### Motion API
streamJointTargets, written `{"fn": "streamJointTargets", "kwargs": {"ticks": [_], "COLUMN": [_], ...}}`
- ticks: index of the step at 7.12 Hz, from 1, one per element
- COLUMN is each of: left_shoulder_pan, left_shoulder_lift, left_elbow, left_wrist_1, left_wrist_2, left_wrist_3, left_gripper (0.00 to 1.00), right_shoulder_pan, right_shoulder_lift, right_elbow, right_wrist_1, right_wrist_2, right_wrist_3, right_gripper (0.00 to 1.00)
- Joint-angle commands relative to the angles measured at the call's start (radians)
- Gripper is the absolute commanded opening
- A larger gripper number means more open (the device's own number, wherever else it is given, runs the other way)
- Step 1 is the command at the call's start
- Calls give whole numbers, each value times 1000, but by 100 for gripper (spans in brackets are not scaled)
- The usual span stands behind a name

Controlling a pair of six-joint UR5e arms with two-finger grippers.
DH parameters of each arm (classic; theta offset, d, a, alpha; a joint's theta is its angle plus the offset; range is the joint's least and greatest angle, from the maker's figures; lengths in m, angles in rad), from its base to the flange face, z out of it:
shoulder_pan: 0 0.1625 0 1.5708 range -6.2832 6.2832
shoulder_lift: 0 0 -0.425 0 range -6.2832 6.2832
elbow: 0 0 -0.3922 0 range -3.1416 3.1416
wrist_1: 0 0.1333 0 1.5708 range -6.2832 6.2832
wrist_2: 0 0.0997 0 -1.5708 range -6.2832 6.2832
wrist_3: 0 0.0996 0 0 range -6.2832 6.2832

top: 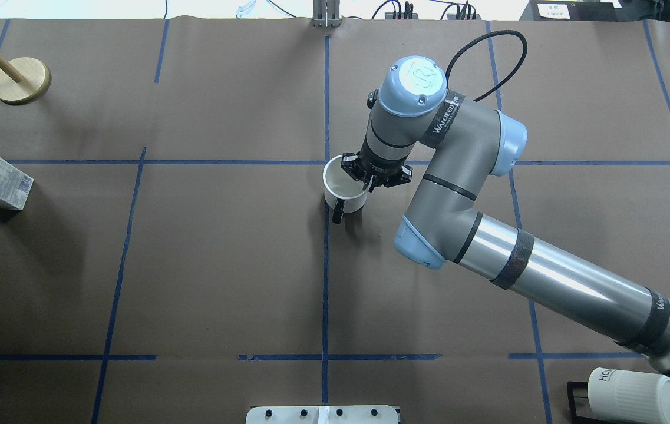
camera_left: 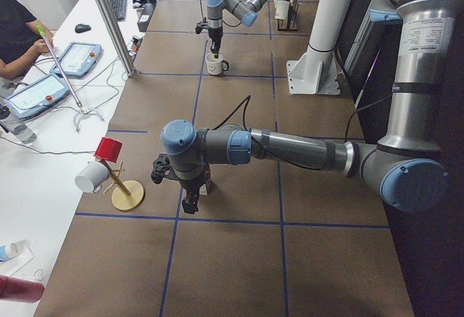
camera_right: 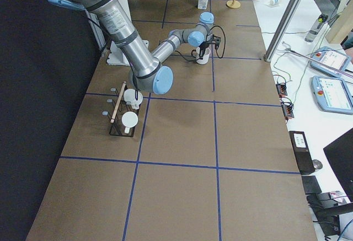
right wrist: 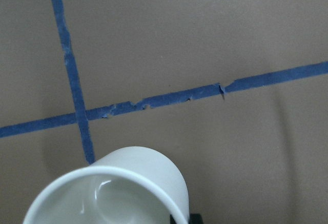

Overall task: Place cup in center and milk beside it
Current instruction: 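Carry the mug to the table center and lower it, then open the right gripper and lift it away from the mug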

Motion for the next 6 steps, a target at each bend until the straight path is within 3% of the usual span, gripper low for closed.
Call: {"fn": "streamJointTargets", "kwargs": {"ticks": [1,2,4,6], "left_shoulder_pan": [0,0,0,58], "left_shoulder_lift": [2,-4,-114,-162], "left_elbow": [-6,-19,-20,-9], "left_wrist_1": [-31,-28,-14,-26], "left_wrist_2": [-2,-4,-80,-79], "left_wrist_3": [-2,-8,-155,-291], "left_gripper": [100,100,100,100], "right_shoulder_pan": [16,72,239,304], "right_shoulder_lift": [-9,-61,-309,-444], "right_elbow": [51,153,400,449], "right_wrist_1": [0,-6,-4,4], "right_wrist_2": [-6,19,173,204], "right_wrist_3": [-1,-6,-59,-257], "right_gripper": [100,100,100,100]}}
